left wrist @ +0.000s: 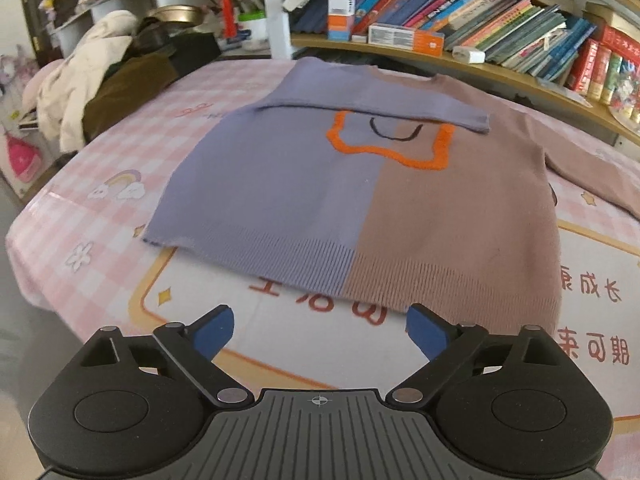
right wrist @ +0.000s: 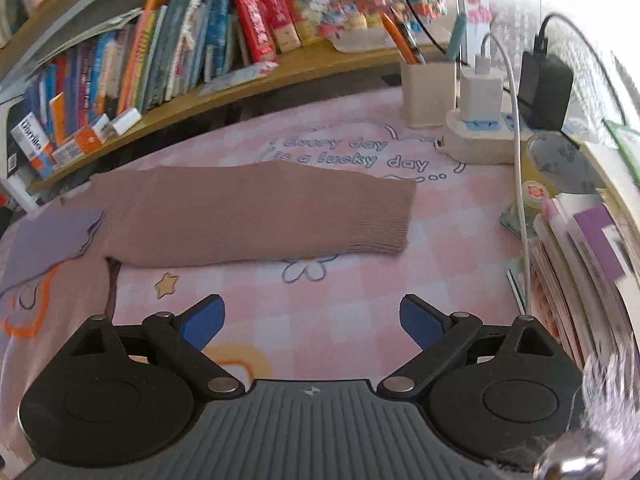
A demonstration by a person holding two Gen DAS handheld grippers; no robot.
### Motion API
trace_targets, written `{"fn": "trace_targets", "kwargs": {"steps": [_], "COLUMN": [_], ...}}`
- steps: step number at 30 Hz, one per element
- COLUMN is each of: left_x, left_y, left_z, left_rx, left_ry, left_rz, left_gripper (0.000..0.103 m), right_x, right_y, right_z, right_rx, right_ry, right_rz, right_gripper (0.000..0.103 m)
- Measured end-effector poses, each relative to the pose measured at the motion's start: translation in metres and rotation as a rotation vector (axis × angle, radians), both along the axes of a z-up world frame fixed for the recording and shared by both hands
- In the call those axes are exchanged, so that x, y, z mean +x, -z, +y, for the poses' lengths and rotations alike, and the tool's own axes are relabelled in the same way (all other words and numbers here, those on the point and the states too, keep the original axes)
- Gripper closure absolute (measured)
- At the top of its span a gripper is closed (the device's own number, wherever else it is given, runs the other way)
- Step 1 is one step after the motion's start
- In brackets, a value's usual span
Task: Fold clothes
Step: 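Grasp the mauve sleeve cuff with the right gripper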
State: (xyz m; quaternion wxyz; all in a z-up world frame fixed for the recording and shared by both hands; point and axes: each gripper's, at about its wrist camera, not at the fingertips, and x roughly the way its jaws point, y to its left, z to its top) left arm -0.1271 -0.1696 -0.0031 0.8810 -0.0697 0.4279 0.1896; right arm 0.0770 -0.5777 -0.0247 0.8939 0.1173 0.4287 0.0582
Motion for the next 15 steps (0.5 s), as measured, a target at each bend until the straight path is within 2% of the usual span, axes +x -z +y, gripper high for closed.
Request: {"fn": "trace_targets", "kwargs": {"steps": [5, 7, 12, 15], "left_x": [-0.009, -0.01, -0.012, -0.013], "left_y": [-0.005, -0.005, -0.006, -0.005], "left_z": [-0.004, -0.006, -0.011, -0.011], "left_rx": [0.013, 0.016, 0.029, 0.027], "left_ry": [-0.045, -0.062, -0.064, -0.074], "left_rz": [-0.007, 0.0, 0.009, 0.017], "left_gripper": [0.007, 0.007, 0.007, 0.007], "right_x": [0.016, 0.021, 0.031, 0.038], "right_y": [0.003, 0.006, 0.011, 0.01], "right_z": [-0.003, -0.005, -0.013, -0.014], "right_rx": [0.002, 0.011, 0.019, 0.022], "right_ry": [-0.042, -0.038, -0.009, 0.002], "right_rz": [0.029, 0.041, 0.049, 0.045], "right_gripper": [0.013, 0.019, 0.05, 0.057]}}
